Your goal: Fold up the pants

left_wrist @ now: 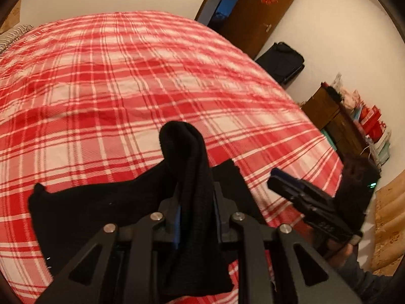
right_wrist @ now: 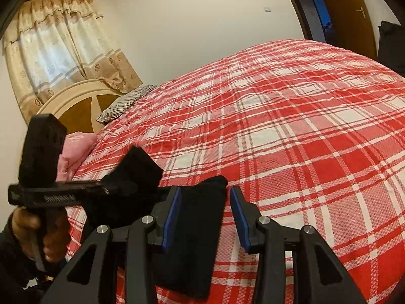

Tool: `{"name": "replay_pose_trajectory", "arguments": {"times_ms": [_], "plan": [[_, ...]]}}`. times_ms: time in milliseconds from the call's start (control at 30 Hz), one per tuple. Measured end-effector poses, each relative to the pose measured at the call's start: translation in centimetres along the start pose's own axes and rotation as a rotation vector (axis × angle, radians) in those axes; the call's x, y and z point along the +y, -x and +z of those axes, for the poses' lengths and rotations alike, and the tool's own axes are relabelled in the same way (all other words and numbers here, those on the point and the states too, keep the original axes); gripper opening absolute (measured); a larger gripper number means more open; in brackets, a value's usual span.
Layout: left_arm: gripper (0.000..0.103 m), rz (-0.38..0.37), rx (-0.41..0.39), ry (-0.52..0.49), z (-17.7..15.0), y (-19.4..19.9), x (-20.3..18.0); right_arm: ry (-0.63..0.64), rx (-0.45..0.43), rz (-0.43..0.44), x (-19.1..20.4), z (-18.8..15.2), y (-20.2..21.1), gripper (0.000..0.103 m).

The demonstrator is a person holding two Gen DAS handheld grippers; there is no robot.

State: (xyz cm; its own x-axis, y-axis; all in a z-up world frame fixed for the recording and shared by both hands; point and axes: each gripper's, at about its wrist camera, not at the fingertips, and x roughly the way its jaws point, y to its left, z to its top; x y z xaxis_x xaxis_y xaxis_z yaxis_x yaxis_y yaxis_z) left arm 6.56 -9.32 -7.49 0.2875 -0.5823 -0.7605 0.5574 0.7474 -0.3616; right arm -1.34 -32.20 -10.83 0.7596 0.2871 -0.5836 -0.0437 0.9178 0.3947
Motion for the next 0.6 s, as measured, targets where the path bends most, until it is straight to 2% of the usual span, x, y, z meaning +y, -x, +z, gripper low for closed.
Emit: {"name": "replay_pose_trajectory", "arguments": {"times_ms": [133,267,333,433,600], "plan": [[0.022,0.031,0.039,-0.029,-0.5,-2.2,-0.9,0.002,-0.002,-0.009,0.2,-0.1,0.2,0.042],[0.028,0.023,0.057,-0.056,-0.6,-2.9,-1.7,-0.008,0.006,-0.016,0.3,-0.1,0.3,0.042],[0.035,0.0,0.049,-0.071,-0.4,-2.5,-2.0,-0.016,0.018,-0.01,0.5,-0.3,0.4,0.042],[0.053,-0.027,0.007,-0.102,-0.2,-1.1,-2.4,-0.019,0.05,0.028,1.3,-0.5,0.2,0.043],[0.062,0.02,-0.054,-0.138,-0.5,0.9,-1.2,0.015,0.118,0.08,3.7,-0.5,-0.9,0.043]]}}
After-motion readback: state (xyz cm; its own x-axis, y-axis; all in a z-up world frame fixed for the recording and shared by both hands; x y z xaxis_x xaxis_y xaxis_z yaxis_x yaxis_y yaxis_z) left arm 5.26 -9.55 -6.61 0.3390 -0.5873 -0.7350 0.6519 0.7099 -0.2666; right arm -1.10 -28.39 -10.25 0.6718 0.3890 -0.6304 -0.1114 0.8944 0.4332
